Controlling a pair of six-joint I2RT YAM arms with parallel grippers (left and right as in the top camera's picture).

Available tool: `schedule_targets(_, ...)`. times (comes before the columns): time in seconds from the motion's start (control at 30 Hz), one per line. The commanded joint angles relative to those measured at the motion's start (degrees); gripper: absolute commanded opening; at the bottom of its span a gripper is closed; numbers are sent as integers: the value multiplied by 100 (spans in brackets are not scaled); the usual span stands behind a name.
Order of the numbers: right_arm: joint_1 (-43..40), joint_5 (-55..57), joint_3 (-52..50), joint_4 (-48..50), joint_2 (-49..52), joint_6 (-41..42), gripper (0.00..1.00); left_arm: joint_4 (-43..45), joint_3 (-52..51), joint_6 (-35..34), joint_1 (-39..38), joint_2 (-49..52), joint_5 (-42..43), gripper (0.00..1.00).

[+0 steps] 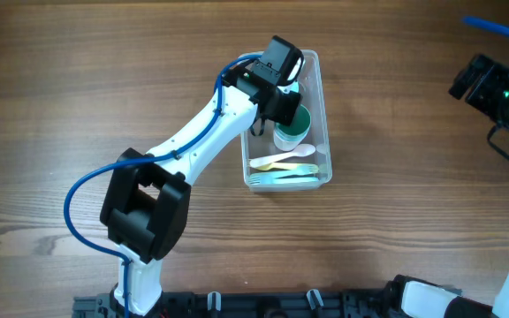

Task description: Pack container

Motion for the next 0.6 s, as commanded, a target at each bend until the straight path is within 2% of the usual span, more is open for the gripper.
schedule_targets(0.0, -7, -26, -52, -2, 31, 111, 100, -4, 107, 26, -26, -343, -245, 53)
schedule_targets(0.2, -7, -26, -52, -2, 33, 114, 100, -551, 107, 24, -17, -1274, -1040, 63)
schedule_targets(0.27, -7, -26, -52, -2, 33, 111, 100, -1049, 107, -96, 55, -1683, -1388, 70)
schedule_targets(0.3, -7, -26, -52, -2, 31, 109, 100, -1362, 107, -225, 144, -1906, -1513, 78)
schedule_targets(0.33, -7, -26, -52, -2, 31, 111, 100, -1714, 107, -372, 280, -2164, -1519, 100)
schedule_targets(0.43, -7, -26, -52, -2, 31, 111, 100, -2468, 107, -879, 632, -2798, -1521, 100)
schedule_targets(0.57, -7, -26, -52, -2, 33, 111, 100, -2999, 107, -876, 756, -3480, -1412, 100)
